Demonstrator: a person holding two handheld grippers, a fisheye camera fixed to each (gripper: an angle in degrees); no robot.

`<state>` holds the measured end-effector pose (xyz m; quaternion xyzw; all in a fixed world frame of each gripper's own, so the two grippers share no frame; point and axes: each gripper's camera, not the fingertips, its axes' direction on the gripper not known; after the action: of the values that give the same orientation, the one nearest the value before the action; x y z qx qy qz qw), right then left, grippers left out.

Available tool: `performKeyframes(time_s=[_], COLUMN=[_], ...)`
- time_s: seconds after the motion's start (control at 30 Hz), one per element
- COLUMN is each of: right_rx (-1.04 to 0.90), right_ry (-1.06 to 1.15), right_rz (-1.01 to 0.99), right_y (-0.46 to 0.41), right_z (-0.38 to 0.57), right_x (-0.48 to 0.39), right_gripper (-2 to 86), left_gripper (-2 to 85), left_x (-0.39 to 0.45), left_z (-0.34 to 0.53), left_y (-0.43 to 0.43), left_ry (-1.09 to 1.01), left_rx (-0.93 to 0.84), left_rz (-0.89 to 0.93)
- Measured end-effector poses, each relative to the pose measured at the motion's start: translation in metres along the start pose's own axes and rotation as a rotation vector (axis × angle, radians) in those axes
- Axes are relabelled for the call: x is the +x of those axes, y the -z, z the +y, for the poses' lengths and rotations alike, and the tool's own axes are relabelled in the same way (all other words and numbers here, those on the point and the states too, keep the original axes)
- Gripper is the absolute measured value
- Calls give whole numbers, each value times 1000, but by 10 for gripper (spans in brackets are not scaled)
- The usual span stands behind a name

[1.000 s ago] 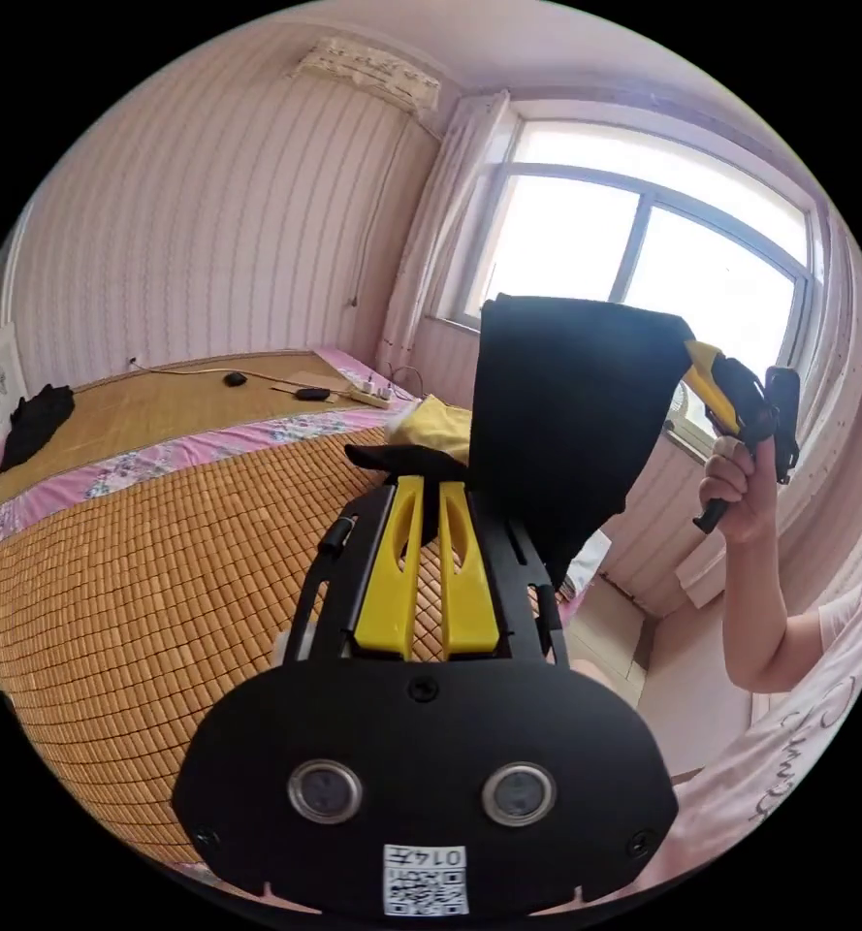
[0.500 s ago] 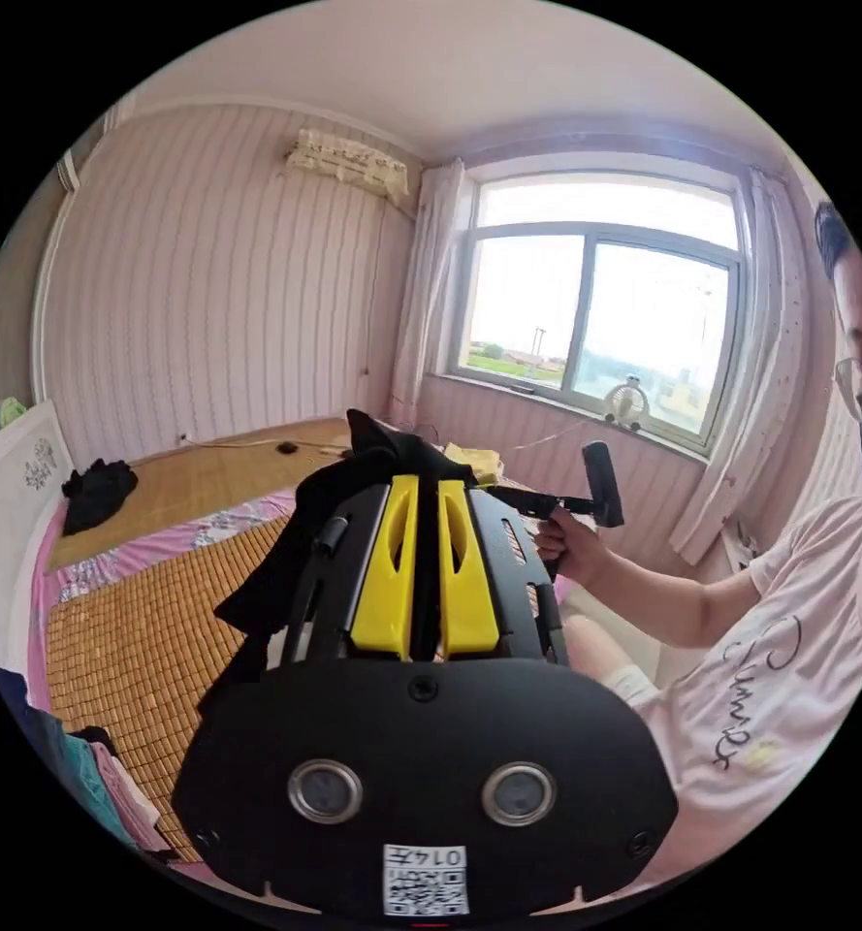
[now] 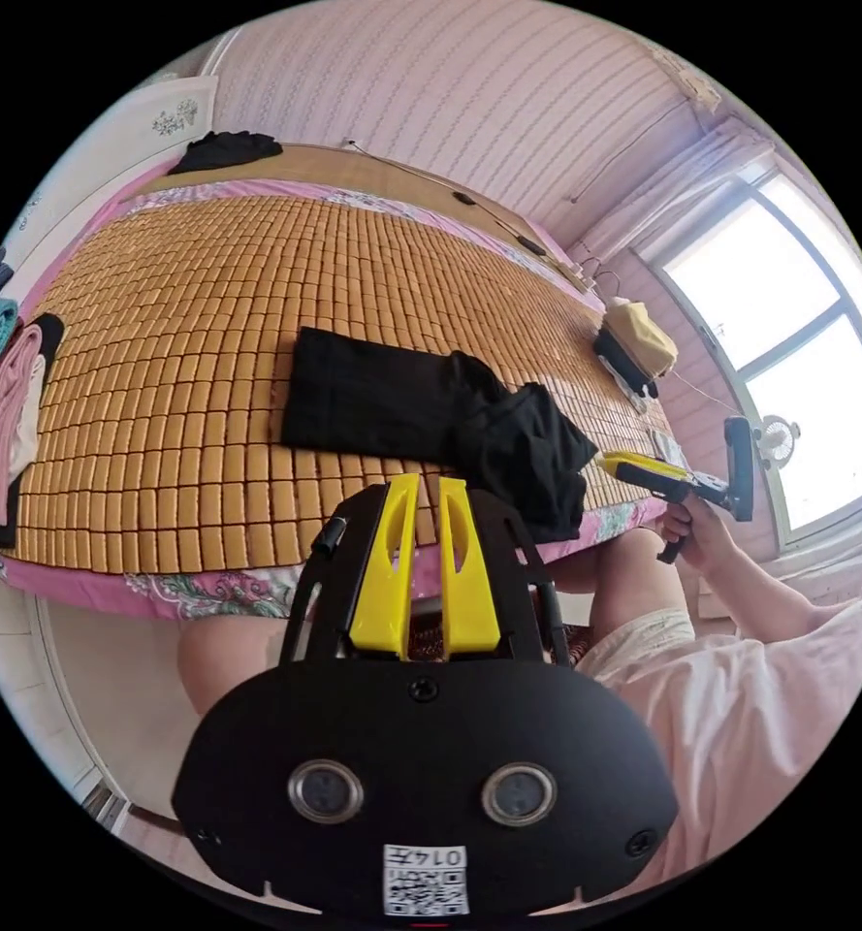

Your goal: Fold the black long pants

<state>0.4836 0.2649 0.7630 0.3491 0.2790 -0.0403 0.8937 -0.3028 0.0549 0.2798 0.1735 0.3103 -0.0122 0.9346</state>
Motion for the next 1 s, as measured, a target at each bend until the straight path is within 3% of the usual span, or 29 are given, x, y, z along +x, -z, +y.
performKeyframes(time_s=[0.13,0.23,0.37,0.43,0.6,0.67,0.8,0.93,1.0], right_rx=[-115,-235,-237,-237,-87,23,277,350,306], right_ry=[63,112,185,212,111,50,-99,-201,-206], right_rz=[-39,44,65,72,104,167,366,466,523], right_y=[-20,-36,-13,3,108,162,291,357,364], right_z=[-32,-43,-42,-40,-40,-42,-36,-22,-8], right_x=[-36,-59,-76,-77,-34,-10,43,79,96], right_gripper=[151,114,49,29,13,11,11,14,15], left_gripper=[45,51,73,71,11,2,-5,-6,-5], left_x=[-29,-37,-40,-47,-47,-51,-58,-76,-91], left_z=[-53,-88,-115,-120,-119,-119,-122,-98,-77], left_y=[-10,-29,-60,-88,-77,-60,15,94,114], left_ry=[42,42,25,20,-50,-36,-24,-103,-136], left_rx=[-40,-76,-156,-283,-255,-199,90,337,379], left_rz=[-98,-182,-223,-273,-312,-267,-81,-4,-74])
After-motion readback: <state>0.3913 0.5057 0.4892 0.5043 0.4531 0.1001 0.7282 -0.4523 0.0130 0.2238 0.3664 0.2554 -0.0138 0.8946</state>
